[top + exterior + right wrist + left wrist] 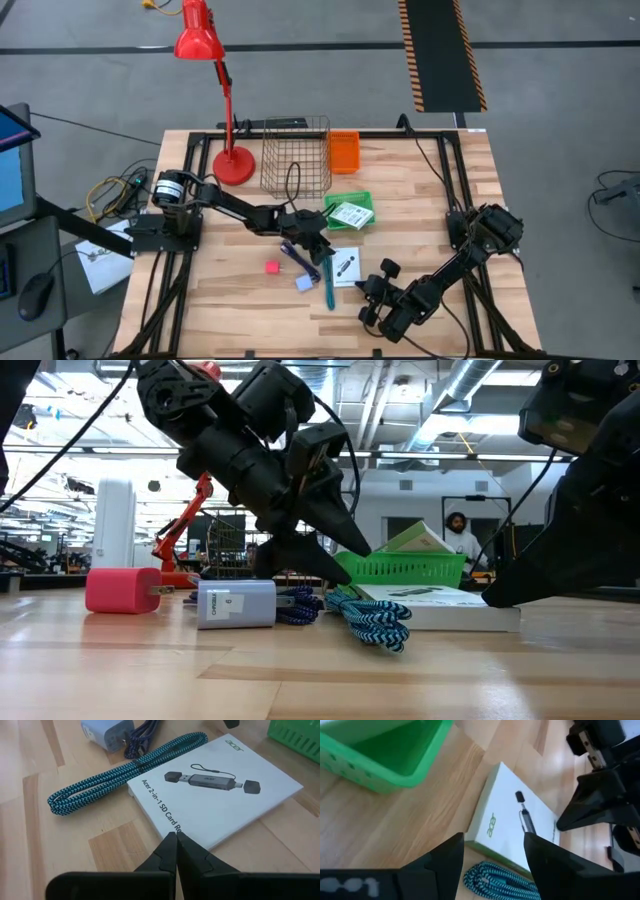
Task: Pick and place items into bin
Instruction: Put the card reader box into the green bin
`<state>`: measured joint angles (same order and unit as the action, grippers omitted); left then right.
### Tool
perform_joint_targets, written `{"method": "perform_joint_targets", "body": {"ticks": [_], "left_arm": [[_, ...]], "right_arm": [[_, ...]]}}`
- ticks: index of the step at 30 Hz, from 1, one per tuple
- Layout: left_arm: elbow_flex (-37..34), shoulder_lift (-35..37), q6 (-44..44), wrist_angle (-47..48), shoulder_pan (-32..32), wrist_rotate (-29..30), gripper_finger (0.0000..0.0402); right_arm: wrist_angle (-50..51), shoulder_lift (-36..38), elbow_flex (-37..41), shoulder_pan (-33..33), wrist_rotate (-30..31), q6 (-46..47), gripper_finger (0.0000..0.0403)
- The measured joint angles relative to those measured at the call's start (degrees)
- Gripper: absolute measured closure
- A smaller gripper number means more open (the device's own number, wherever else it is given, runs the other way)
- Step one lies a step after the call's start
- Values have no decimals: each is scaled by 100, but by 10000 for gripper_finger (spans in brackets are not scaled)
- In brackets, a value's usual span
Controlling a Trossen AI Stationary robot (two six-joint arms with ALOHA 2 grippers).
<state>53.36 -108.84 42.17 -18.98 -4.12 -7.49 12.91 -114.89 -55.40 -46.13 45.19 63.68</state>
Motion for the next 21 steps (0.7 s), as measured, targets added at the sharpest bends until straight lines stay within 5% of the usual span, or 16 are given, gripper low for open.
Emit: {"method": "perform_joint_targets", "body": {"ticks": [21], "left_arm": [[0,0,109,24,-53,192,205]], "right_arm": [[7,0,0,0,0,-116,403]]}}
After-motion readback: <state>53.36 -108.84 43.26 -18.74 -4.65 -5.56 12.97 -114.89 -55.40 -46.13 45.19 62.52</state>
